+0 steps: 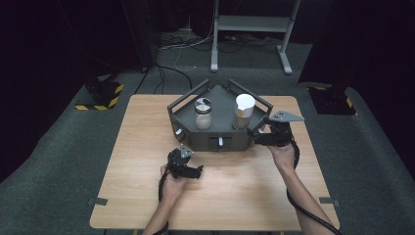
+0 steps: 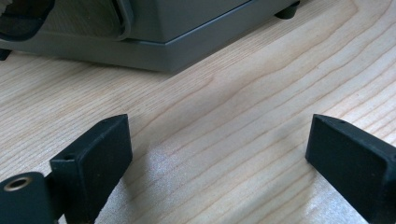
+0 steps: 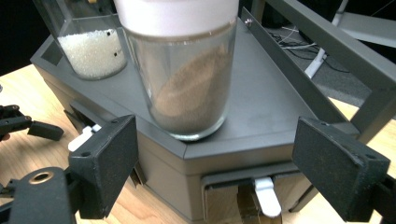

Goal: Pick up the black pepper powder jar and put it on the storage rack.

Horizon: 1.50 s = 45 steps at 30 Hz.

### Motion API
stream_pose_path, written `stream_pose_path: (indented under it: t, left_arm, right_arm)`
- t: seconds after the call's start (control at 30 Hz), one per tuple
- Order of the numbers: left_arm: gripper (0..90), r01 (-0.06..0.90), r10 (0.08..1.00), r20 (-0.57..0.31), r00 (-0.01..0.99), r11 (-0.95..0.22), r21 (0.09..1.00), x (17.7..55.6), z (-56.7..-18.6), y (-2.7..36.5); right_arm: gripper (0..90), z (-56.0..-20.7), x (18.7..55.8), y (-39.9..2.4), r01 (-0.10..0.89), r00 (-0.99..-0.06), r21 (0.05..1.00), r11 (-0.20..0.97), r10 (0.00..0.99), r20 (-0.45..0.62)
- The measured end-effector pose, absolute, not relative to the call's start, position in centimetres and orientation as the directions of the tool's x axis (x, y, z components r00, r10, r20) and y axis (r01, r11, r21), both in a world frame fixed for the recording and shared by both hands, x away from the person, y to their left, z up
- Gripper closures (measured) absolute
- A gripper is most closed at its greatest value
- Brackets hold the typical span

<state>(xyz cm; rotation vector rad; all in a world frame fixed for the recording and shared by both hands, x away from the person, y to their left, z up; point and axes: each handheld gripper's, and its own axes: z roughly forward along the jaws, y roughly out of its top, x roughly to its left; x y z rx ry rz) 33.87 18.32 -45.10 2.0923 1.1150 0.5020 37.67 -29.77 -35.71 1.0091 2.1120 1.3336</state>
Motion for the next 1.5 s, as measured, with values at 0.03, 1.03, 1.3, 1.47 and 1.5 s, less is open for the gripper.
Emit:
stream_pose_path:
  t: [0.03,1.03,1.3,1.47,1.5]
  left_arm:
    - [7.1,0.56,0.833,0.011,0.554,-0.382,0.735,33.9,-45.1,18.3]
    - [7.1,0.56,0.833,0.011,0.554,-0.382,0.735,33.9,-45.1,18.3]
    - [7.1,0.56,0.832,0.011,0.554,-0.383,0.735,33.9,-45.1,18.3]
    - [7.1,0.56,0.832,0.011,0.554,-0.383,0.735,33.9,-45.1,18.3]
    - [7.1,0.56,0.832,0.011,0.554,-0.383,0.735,33.9,-45.1,18.3]
  right_arm:
    - [14.3,-35.8,37.6,-29.9,0.344,-0.635,0.9,0.269,0.773,0.011]
    - [14.3,-38.9,35.5,-31.5,0.395,-0.62,0.874,0.283,0.784,0.026]
    - [14.3,-39.7,35.2,-31.5,0.41,-0.613,0.866,0.288,0.789,0.028]
    - [14.1,-40.1,35.2,-31.4,0.42,-0.612,0.86,0.291,0.79,0.032]
    - [14.1,-40.2,35.1,-31.4,0.42,-0.612,0.859,0.293,0.791,0.029]
